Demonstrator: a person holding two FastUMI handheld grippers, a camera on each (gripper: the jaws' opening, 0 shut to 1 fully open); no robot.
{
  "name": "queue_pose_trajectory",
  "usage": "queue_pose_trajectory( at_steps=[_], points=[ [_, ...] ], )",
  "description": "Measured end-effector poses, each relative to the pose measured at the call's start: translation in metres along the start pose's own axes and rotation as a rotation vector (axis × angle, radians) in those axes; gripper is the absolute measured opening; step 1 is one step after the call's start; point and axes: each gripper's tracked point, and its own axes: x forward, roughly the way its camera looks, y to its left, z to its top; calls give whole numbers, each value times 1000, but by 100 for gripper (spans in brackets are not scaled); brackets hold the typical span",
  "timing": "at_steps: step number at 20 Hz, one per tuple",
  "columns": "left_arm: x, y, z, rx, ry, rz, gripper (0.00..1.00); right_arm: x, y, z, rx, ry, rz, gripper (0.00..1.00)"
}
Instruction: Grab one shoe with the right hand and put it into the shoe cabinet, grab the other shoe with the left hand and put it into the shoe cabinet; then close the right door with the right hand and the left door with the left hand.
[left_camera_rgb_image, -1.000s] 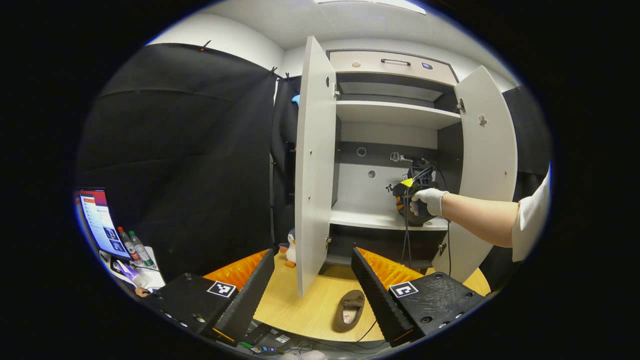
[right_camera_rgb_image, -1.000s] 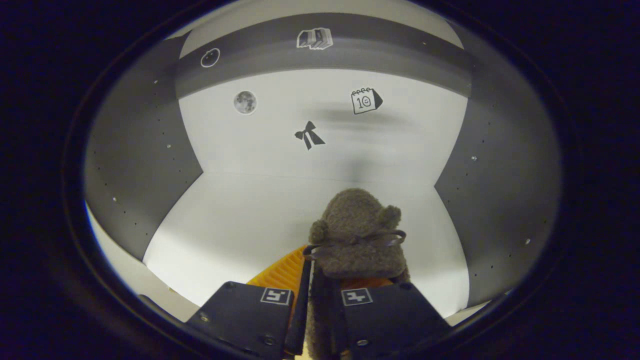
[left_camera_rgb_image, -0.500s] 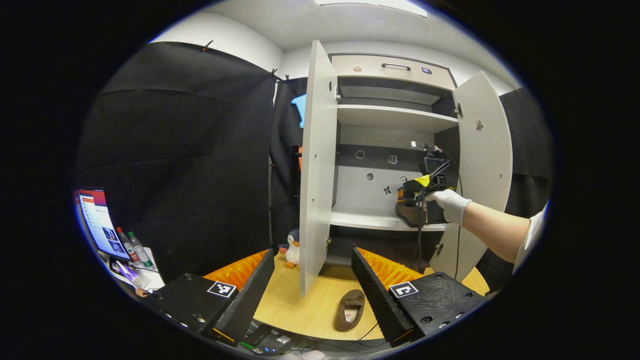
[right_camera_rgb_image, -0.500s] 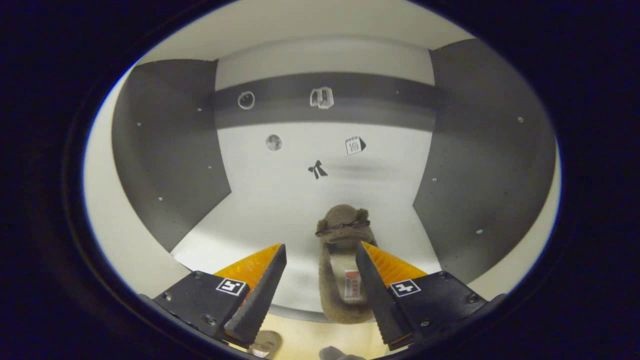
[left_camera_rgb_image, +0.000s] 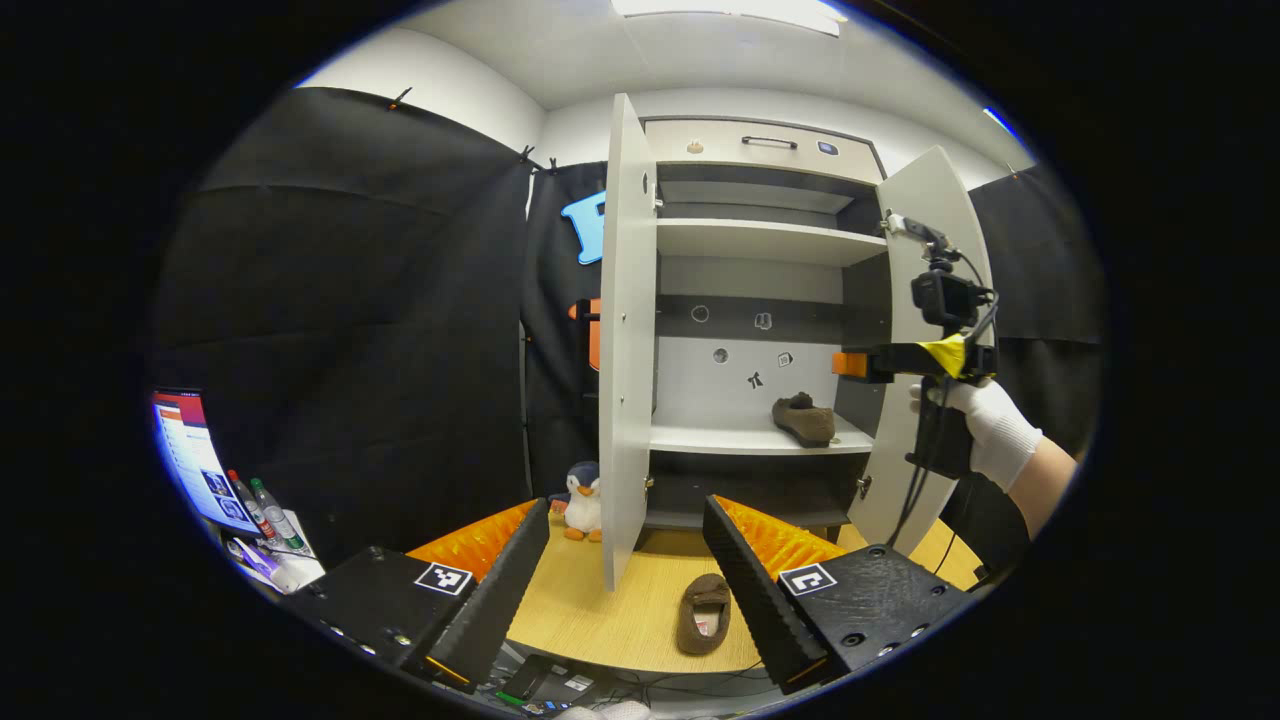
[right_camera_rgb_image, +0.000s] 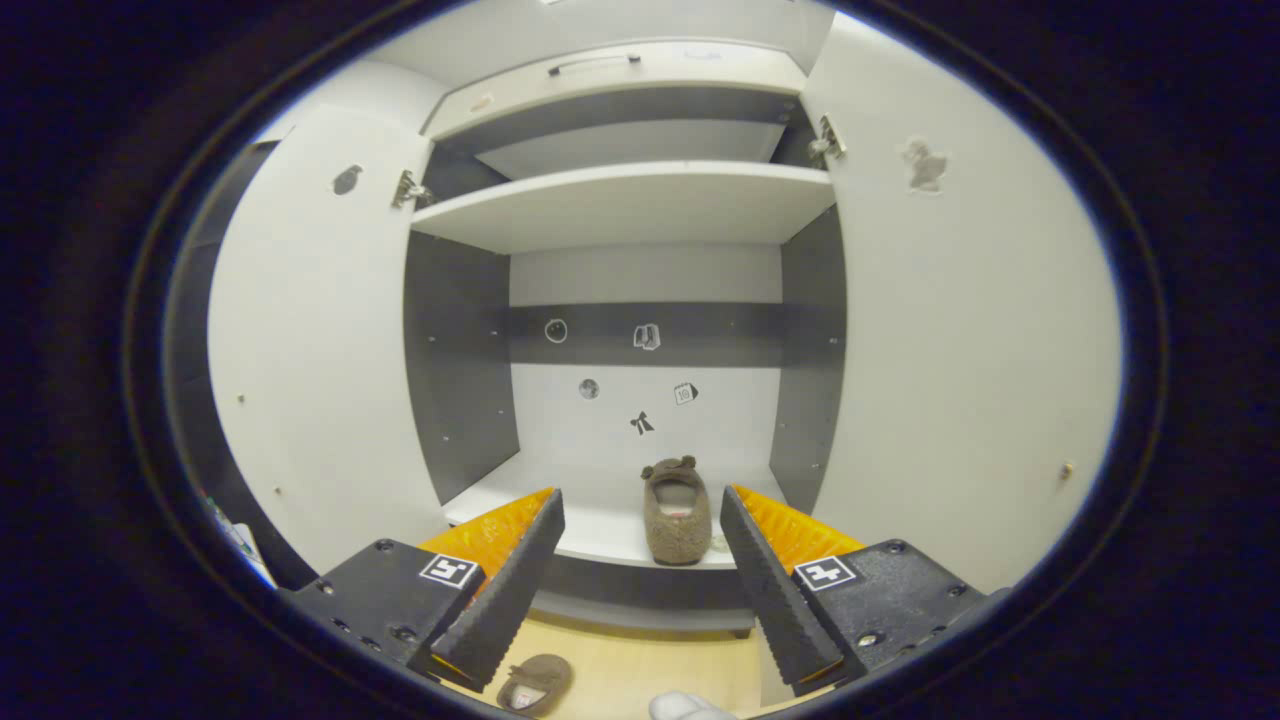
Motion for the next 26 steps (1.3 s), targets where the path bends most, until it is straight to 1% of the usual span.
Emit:
queue_pose_trajectory(
  at_steps=[3,7,10,12,15,18,20,22,24,25,26],
  points=[
    [-4,-5,-3,15,-5,-40,95,-64,-10,-11,14,-23,-15,100],
    [-14,-13,-9,37,-4,-100,95,-137,-37,-33,1,-39,-82,100],
    [-15,-22,-14,49,-5,-133,95,-187,-50,-52,24,-54,-121,100],
    [-14,-28,-17,53,-1,-149,95,-216,-54,-65,28,-65,-136,100],
    [-9,-36,-23,59,9,-171,95,-249,-65,-81,32,-72,-184,100],
    [4,-45,-25,69,16,-187,95,-261,-72,-88,36,-56,-202,100],
    [15,-50,-27,82,23,-192,95,-258,-81,-87,22,-48,-214,100],
    [29,-62,-40,86,58,-218,95,-254,-87,-87,27,-41,-221,100],
    [47,-67,-59,95,94,-220,95,-247,-93,-91,39,-23,-225,100],
    [53,-72,-71,96,113,-220,100,-245,-97,-95,37,-11,-230,100],
    [65,-76,-86,93,138,-223,96,-243,-101,-96,34,-4,-231,100]
  ],
)
